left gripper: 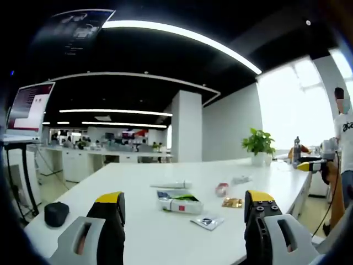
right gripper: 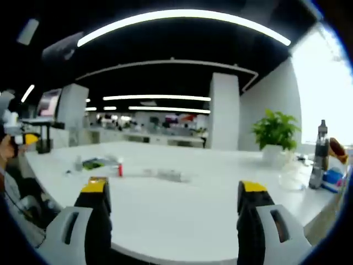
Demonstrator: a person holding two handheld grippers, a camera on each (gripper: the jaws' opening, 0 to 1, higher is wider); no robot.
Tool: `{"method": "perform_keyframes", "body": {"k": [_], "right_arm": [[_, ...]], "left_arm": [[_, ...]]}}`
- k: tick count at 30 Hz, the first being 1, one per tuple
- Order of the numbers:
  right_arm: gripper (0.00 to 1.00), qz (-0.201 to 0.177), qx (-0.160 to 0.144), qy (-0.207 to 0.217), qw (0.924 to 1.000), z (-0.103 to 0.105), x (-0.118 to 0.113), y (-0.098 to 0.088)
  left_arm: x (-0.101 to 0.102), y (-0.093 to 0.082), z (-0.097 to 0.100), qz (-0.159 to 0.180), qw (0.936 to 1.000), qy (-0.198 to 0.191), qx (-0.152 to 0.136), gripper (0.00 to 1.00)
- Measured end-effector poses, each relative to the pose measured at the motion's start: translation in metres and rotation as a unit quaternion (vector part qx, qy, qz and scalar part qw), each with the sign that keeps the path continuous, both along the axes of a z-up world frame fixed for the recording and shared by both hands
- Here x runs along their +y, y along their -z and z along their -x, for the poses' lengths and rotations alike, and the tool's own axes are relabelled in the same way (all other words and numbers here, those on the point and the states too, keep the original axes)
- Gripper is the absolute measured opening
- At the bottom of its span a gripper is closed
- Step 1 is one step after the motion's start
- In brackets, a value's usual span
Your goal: Arrange the skincare products in the storage area until every visible bottle or jar stands upright without overlapping.
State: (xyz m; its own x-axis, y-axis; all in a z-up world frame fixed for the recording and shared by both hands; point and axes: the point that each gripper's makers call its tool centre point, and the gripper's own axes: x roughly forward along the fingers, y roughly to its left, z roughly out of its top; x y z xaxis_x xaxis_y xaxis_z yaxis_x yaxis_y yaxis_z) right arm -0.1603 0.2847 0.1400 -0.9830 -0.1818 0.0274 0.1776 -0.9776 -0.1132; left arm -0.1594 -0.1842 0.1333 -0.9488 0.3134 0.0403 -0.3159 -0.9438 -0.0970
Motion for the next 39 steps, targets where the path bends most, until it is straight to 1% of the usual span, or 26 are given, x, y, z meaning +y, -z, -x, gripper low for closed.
{"method": "perform_keyframes", "body": {"k": [2, 6, 10, 13, 16, 20, 24, 27, 29, 34, 39], "right_arm": [[1.0, -0.002, -0.001, -0.003, 1.0, 0.0, -0.004, 0.0], [1.0, -0.007, 0.003, -0.002, 1.0, -0.002, -0.006, -0.002], [1.0, 0.007, 0.012, -0.007, 0.9999, -0.001, -0.004, -0.004], [0.99, 0.011, 0.015, -0.016, 0.9997, -0.001, -0.007, -0.004], [0.99, 0.013, 0.016, -0.022, 0.9995, 0.0, -0.008, -0.002], [0.99, 0.014, 0.019, -0.023, 0.9995, -0.001, -0.007, -0.002], [0.95, 0.004, 0.028, -0.026, 0.9993, -0.001, -0.005, -0.002], [0.96, 0.012, 0.032, -0.027, 0.999, -0.002, -0.004, -0.004], [0.96, 0.014, 0.033, -0.03, 0.9989, -0.002, -0.003, -0.004], [0.95, 0.011, 0.032, -0.02, 0.9992, -0.002, 0.003, -0.002], [0.95, 0.013, 0.035, -0.019, 0.9991, -0.003, 0.003, -0.003]], "left_arm": [[-0.003, 0.0, -0.001, -0.002, 1.0, -0.003, 0.001, 0.91], [-0.003, -0.005, -0.003, -0.014, 0.9998, -0.001, 0.013, 0.91], [-0.002, -0.008, 0.001, -0.027, 0.9994, 0.0, 0.022, 0.91], [0.0, -0.006, 0.004, -0.032, 0.9993, 0.0, 0.02, 0.91], [0.005, -0.001, 0.007, -0.024, 0.9996, 0.003, 0.012, 0.91], [0.013, 0.002, 0.007, -0.014, 0.9998, 0.008, 0.009, 0.91], [0.019, 0.005, 0.01, -0.01, 0.9998, 0.017, 0.006, 0.91], [0.024, 0.009, 0.012, -0.011, 0.9997, 0.023, 0.003, 0.87], [0.027, 0.011, 0.013, -0.011, 0.9996, 0.026, -0.001, 0.87], [0.035, 0.014, 0.011, -0.004, 0.9993, 0.036, -0.003, 0.87], [0.034, 0.015, 0.013, -0.005, 0.9992, 0.039, -0.005, 0.87]]}}
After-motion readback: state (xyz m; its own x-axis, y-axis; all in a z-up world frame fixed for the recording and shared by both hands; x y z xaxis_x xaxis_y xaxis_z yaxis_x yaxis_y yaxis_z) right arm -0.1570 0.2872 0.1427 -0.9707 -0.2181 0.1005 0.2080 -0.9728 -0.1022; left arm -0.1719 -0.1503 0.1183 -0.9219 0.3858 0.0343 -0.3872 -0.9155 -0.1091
